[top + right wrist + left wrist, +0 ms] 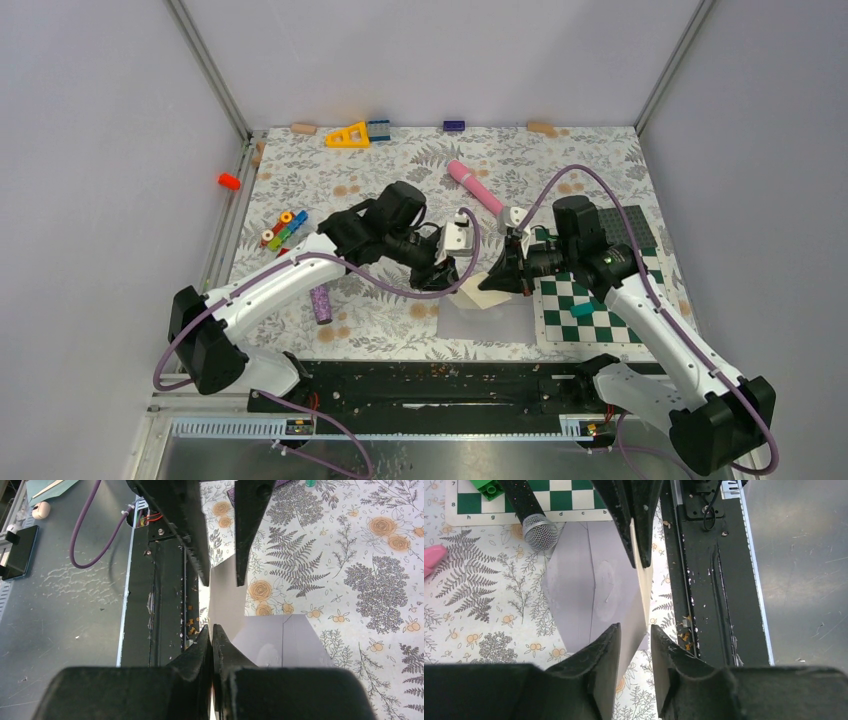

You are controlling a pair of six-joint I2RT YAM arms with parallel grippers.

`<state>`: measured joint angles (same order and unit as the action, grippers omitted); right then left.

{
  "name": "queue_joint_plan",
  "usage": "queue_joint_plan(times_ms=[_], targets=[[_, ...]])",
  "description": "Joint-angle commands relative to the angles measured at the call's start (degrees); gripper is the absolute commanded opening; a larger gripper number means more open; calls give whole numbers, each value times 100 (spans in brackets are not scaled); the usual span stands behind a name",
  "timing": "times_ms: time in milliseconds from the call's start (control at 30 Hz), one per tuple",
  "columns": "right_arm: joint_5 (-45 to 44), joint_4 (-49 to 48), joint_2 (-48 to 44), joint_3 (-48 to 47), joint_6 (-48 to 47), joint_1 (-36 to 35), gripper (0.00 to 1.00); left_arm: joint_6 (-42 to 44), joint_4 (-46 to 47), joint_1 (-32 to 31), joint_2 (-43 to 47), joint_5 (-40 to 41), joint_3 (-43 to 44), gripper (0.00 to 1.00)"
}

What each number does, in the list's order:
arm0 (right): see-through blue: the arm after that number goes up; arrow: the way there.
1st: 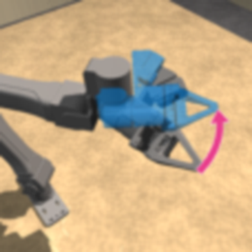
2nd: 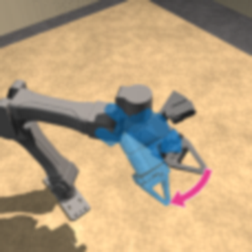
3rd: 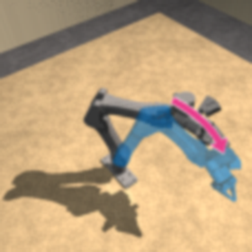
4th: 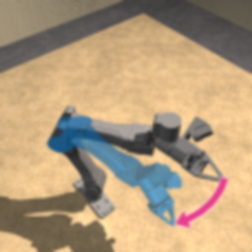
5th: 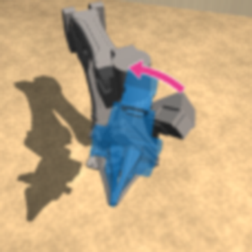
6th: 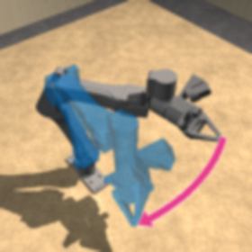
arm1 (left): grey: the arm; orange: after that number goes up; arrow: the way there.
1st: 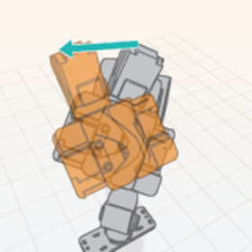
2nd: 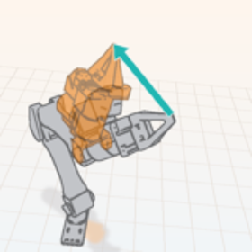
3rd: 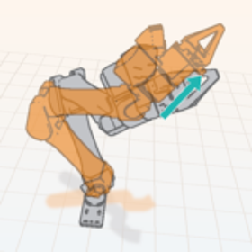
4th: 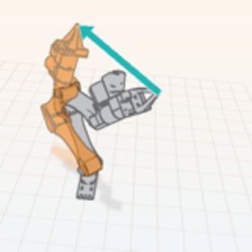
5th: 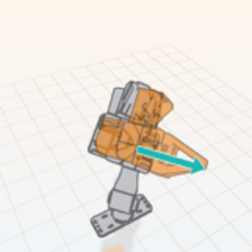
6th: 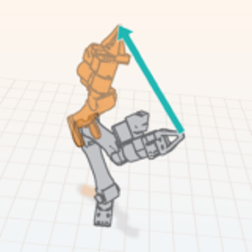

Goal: Place the letter into the envelope and seal it
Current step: Fold the letter.

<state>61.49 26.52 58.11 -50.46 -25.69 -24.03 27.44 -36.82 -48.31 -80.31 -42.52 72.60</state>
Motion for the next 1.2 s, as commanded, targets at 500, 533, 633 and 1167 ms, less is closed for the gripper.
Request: queue_joint_plan(times_ms=[500,533,633,1167], targets=[[46,-37,-364,-175,-32,135,0,368,-23,141,310,166,-71,1],[53,-37,-368,-181,-32,140,0,367,-27,145,302,180,-69,17],[72,-34,-389,-168,-32,153,0,449,-73,147,287,198,-69,30],[141,-27,-533,-166,-21,241,0,754,-274,217,336,210,-125,5]])
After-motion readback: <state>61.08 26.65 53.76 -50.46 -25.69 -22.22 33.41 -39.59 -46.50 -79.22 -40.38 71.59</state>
